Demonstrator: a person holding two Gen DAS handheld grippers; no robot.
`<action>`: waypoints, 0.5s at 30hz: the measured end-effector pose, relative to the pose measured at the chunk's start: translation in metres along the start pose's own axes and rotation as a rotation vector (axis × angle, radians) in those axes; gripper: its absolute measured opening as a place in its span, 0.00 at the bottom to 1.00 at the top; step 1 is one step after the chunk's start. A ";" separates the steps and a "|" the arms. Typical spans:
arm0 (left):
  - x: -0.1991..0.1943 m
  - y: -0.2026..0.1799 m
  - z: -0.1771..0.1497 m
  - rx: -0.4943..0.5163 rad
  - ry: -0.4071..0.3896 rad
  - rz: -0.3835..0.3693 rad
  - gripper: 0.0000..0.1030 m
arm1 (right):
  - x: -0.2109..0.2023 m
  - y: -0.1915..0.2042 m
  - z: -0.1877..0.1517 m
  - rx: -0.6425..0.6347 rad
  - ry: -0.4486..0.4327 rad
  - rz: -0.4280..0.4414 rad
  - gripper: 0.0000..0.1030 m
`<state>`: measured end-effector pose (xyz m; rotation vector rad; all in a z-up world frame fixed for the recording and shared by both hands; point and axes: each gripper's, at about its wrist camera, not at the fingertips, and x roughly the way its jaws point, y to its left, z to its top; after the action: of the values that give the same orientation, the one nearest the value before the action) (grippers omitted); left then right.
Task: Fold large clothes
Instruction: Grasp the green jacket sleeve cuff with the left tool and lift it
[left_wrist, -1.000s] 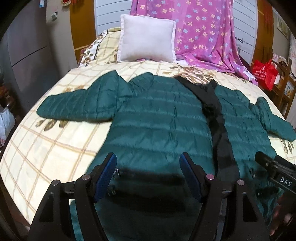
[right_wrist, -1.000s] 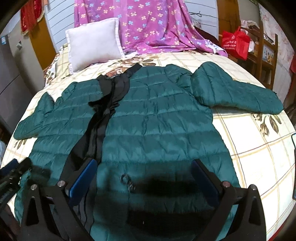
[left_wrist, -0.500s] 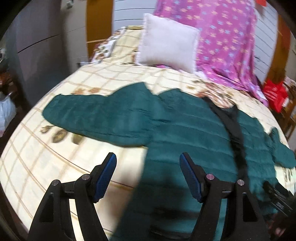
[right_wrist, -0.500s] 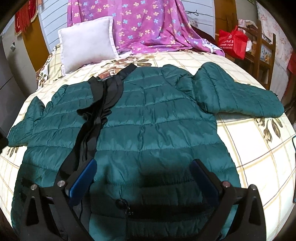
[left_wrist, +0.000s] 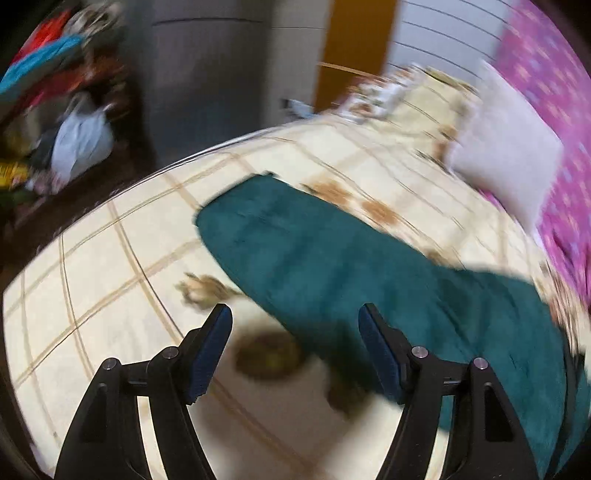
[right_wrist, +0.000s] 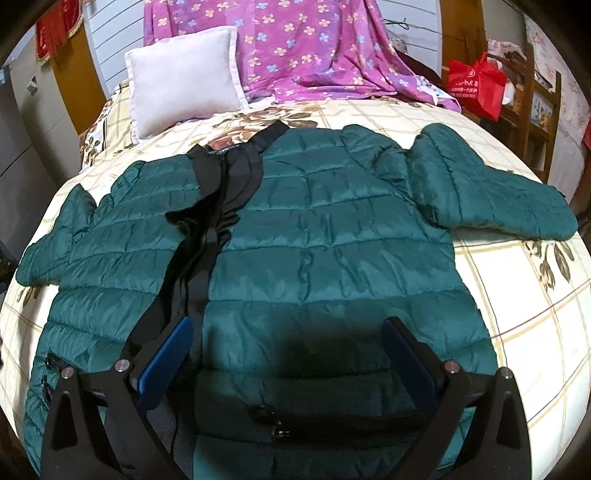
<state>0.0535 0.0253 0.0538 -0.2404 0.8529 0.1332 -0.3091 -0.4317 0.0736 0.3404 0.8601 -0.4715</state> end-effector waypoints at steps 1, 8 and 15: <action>0.009 0.006 0.006 -0.025 -0.006 0.022 0.34 | 0.000 0.001 0.000 -0.004 0.000 0.002 1.00; 0.061 0.030 0.026 -0.106 0.034 0.115 0.31 | 0.005 0.001 -0.001 -0.015 0.006 0.000 1.00; 0.080 0.025 0.027 -0.133 0.011 0.021 0.00 | 0.016 0.002 -0.005 -0.028 0.028 -0.017 1.00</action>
<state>0.1201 0.0584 0.0058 -0.3572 0.8589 0.2093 -0.3023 -0.4318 0.0580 0.3146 0.8966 -0.4707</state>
